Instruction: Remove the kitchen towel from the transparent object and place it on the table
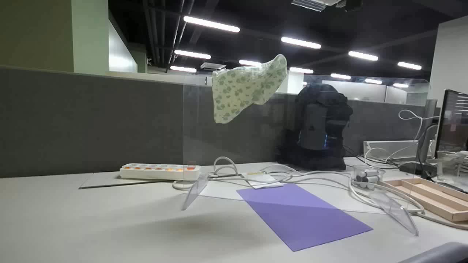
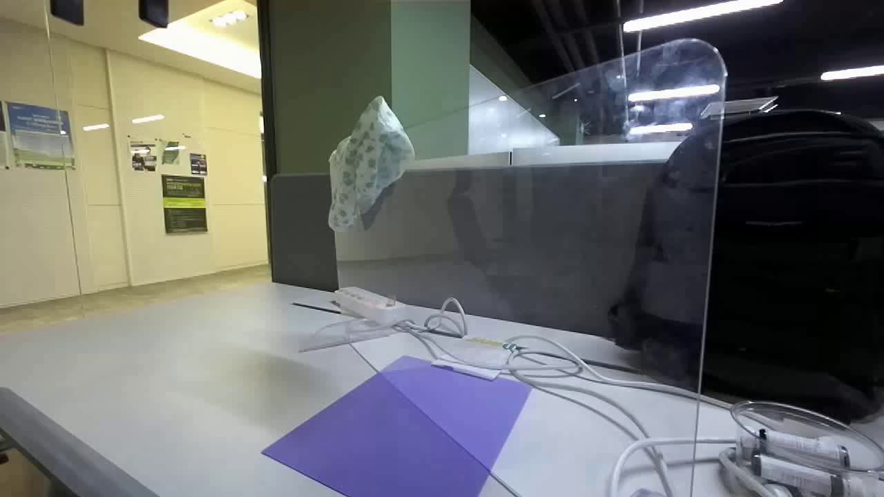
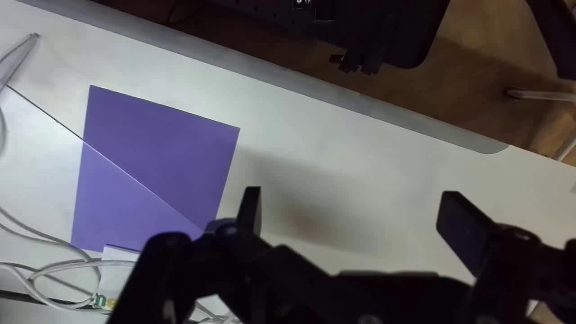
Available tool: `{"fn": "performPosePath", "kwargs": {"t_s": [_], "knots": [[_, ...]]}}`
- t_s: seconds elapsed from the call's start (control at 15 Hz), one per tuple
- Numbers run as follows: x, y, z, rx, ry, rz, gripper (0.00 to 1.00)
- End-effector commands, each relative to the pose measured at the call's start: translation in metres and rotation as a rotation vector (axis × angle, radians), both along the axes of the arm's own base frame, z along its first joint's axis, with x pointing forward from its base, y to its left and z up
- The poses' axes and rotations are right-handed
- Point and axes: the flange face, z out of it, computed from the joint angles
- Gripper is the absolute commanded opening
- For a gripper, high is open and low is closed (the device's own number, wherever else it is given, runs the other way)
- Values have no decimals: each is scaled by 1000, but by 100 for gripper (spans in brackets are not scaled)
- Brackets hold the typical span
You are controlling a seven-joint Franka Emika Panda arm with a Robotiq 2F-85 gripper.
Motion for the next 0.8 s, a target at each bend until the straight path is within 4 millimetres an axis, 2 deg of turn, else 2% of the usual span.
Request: {"fn": "performPosePath", "kwargs": {"t_s": [0.0,0.73], "knots": [[0,0,1,0,0,0,100],[2,-3,2,-16,-25,-21,100]]}}
